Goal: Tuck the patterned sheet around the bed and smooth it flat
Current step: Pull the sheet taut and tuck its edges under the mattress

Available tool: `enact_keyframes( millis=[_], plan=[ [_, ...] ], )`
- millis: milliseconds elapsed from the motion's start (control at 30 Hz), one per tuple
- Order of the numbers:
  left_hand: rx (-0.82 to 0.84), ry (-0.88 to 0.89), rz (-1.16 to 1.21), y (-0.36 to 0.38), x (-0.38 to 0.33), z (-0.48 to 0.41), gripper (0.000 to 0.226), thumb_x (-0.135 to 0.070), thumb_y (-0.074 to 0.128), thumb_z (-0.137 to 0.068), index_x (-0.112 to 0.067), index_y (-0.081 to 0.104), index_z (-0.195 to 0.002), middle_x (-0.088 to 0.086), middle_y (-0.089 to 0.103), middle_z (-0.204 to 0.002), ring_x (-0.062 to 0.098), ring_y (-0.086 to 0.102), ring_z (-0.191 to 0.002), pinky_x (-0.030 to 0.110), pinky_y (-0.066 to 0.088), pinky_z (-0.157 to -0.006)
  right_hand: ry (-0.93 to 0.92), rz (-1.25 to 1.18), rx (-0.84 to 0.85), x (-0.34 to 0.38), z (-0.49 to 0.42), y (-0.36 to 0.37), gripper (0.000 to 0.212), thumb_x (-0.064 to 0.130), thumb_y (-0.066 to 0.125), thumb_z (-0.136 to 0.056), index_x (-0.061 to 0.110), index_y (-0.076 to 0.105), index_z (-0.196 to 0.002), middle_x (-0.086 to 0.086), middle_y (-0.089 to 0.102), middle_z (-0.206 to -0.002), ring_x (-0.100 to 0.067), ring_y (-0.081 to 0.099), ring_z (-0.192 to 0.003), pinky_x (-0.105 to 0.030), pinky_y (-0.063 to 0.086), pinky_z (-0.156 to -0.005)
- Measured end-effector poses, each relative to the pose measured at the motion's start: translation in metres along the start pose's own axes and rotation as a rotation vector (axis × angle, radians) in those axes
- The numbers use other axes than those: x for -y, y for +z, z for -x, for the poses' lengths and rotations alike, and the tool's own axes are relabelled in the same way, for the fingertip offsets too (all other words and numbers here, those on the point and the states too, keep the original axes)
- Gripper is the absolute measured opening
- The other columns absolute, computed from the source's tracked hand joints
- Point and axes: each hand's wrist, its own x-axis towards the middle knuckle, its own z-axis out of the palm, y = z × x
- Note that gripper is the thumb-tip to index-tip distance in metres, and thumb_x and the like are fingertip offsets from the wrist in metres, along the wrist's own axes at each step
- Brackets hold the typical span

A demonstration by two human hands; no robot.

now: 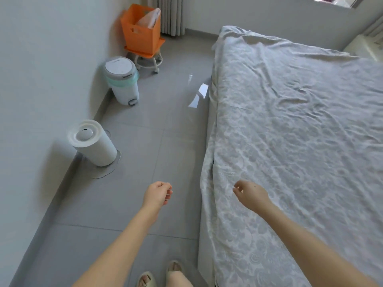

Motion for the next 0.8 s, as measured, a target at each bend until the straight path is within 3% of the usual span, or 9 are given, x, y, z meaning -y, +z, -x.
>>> enact_keyframes(
  millis=[167,333,467,567,667,800],
  plan=[
    [0.086,-0.013,-0.143,0.04,-0.015,-0.093,0.026,-0.013,0.049,-0.093,-0.013,0.053,-0.067,0.003,0.056,-0.068,0.018,0.05,-0.062,0.026,0.04,-0.061,0.135,-0.064,-0.023,0.004,-0.071,0.007,0.045,0.039,0.043,-0.097,0.019,0.043,-0.137,0.0,0.061,-0.124,-0.017,0.062,-0.101,-0.031,0.052,-0.079],
    [0.123,-0.026,-0.248,0.092,-0.036,-0.192,0.025,-0.021,0.051,-0.092,-0.016,0.055,-0.068,0.002,0.059,-0.071,0.023,0.055,-0.075,0.036,0.047,-0.076,0.192,-0.048,-0.01,-0.003,-0.182,0.014,0.063,0.051,0.045,-0.094,0.02,0.028,-0.145,-0.002,0.037,-0.147,-0.022,0.049,-0.122,-0.031,0.048,-0.081],
    [0.145,-0.045,-0.273,0.138,-0.046,-0.277,0.022,-0.023,0.052,-0.092,-0.013,0.056,-0.074,0.002,0.057,-0.073,0.022,0.053,-0.074,0.035,0.046,-0.075,0.3,0.132,0.031,-0.022,-0.28,0.017,0.092,0.061,0.056,-0.083,0.029,0.003,-0.15,-0.011,0.004,-0.158,-0.037,0.012,-0.143,-0.046,0.04,-0.104],
    [0.165,-0.051,-0.28,0.173,-0.048,-0.331,0.016,-0.024,0.053,-0.093,-0.012,0.06,-0.085,0.002,0.059,-0.08,0.018,0.051,-0.074,0.028,0.04,-0.072,0.374,0.159,0.107,-0.05,-0.327,0.028,0.11,0.057,0.068,-0.075,0.035,-0.011,-0.148,-0.011,-0.011,-0.158,-0.042,0.001,-0.143,-0.052,0.036,-0.107],
    [0.226,-0.038,-0.341,0.205,-0.047,-0.376,0.019,-0.028,0.054,-0.092,-0.014,0.062,-0.102,0.001,0.063,-0.101,0.017,0.056,-0.092,0.029,0.045,-0.084,0.397,0.097,0.167,-0.07,-0.346,0.055,0.114,0.054,0.069,-0.075,0.038,-0.019,-0.146,-0.012,-0.018,-0.157,-0.045,-0.003,-0.142,-0.051,0.037,-0.106],
    [0.359,-0.022,-0.475,0.25,-0.045,-0.438,0.058,-0.045,0.056,-0.089,-0.015,0.045,-0.137,0.005,0.053,-0.135,0.024,0.05,-0.123,0.037,0.039,-0.105,0.386,0.075,0.148,-0.08,-0.353,0.075,0.117,0.055,0.069,-0.075,0.041,-0.028,-0.14,-0.012,-0.023,-0.155,-0.044,-0.008,-0.142,-0.051,0.037,-0.106]
  ],
)
